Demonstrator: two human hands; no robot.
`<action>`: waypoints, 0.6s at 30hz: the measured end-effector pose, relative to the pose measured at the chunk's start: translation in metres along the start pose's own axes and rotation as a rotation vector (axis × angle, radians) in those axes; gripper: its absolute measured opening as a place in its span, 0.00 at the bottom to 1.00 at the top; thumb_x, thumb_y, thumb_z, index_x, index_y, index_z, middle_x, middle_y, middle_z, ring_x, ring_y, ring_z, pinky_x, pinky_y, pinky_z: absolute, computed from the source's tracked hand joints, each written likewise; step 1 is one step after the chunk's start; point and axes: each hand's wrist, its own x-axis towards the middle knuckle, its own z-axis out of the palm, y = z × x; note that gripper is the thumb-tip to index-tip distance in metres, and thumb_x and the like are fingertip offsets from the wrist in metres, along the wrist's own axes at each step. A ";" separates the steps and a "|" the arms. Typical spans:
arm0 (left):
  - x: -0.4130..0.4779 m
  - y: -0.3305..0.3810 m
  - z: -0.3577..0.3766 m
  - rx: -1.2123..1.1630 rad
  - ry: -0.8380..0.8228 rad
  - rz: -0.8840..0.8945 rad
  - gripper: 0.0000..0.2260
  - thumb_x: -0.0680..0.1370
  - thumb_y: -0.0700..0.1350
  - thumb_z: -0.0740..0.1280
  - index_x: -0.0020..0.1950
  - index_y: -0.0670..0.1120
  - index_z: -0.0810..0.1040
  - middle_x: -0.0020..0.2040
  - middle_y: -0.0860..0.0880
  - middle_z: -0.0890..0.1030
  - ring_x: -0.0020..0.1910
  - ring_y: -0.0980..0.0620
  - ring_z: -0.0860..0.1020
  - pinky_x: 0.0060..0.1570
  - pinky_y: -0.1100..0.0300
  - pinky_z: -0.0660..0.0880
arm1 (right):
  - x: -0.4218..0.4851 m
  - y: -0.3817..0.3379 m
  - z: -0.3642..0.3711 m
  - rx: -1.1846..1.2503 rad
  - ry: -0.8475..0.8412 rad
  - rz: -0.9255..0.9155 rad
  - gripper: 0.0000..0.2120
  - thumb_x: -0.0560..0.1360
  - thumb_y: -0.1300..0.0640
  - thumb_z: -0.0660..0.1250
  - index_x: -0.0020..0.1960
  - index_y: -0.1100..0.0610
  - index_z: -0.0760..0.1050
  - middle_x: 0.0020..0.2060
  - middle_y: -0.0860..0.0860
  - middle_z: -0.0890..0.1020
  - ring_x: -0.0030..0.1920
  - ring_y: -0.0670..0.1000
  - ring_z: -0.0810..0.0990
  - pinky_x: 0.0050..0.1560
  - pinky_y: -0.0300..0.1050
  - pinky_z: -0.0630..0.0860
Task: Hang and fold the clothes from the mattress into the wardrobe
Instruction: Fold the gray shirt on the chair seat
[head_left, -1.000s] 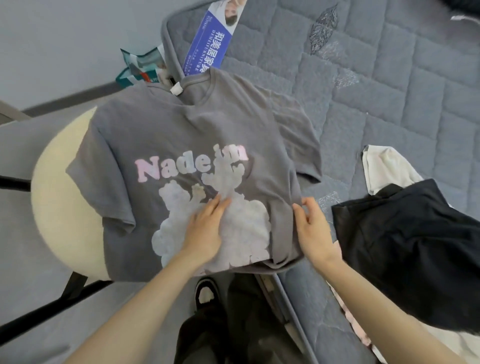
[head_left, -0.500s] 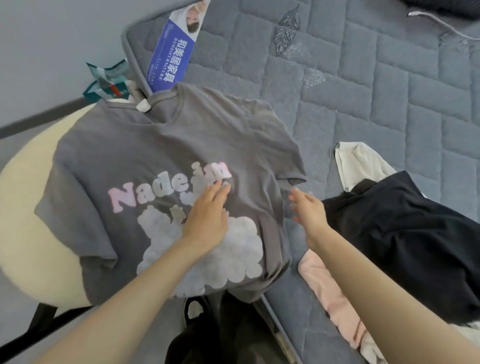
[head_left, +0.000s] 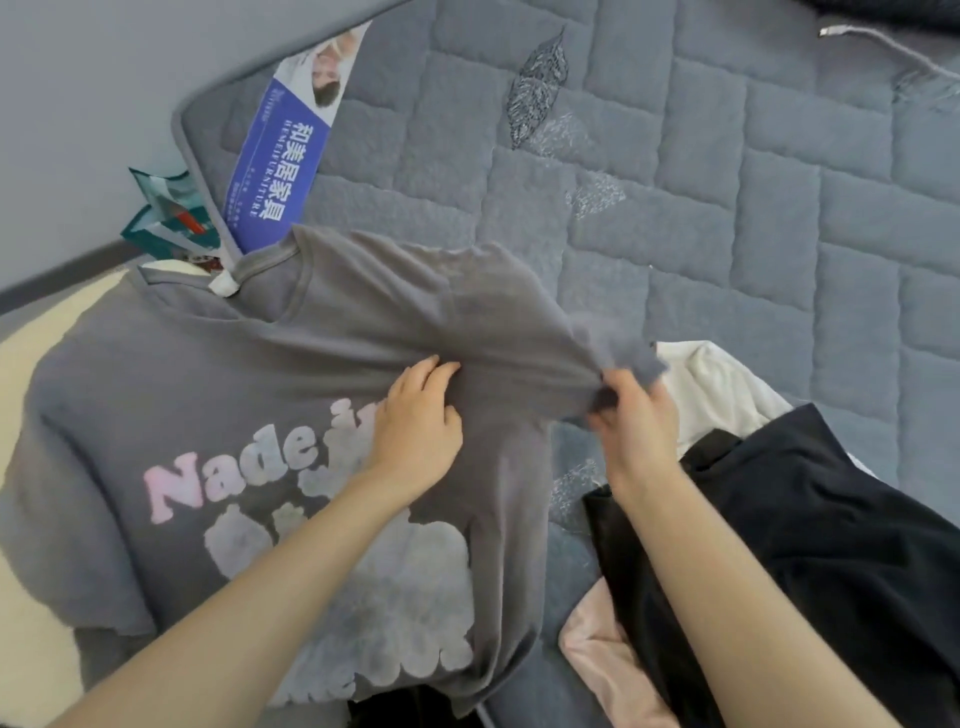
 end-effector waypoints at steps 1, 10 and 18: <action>0.000 0.000 0.002 0.031 -0.036 -0.003 0.22 0.80 0.41 0.58 0.74 0.50 0.63 0.76 0.51 0.58 0.74 0.48 0.57 0.71 0.53 0.58 | 0.005 0.009 -0.013 -0.090 0.150 0.048 0.08 0.73 0.69 0.65 0.49 0.59 0.73 0.45 0.57 0.78 0.37 0.50 0.78 0.42 0.45 0.80; 0.026 0.003 -0.013 0.109 0.137 0.029 0.26 0.79 0.42 0.63 0.76 0.51 0.60 0.77 0.49 0.54 0.72 0.44 0.55 0.65 0.47 0.65 | 0.052 -0.021 0.015 -0.883 -0.107 -0.048 0.12 0.77 0.49 0.61 0.45 0.57 0.76 0.43 0.51 0.79 0.49 0.52 0.75 0.50 0.45 0.70; 0.041 0.001 -0.019 0.054 0.074 -0.003 0.27 0.80 0.43 0.62 0.77 0.52 0.56 0.78 0.51 0.50 0.71 0.44 0.55 0.63 0.49 0.67 | 0.050 -0.034 0.058 -0.633 -0.340 0.048 0.19 0.68 0.50 0.77 0.52 0.60 0.79 0.44 0.50 0.82 0.42 0.46 0.80 0.43 0.38 0.77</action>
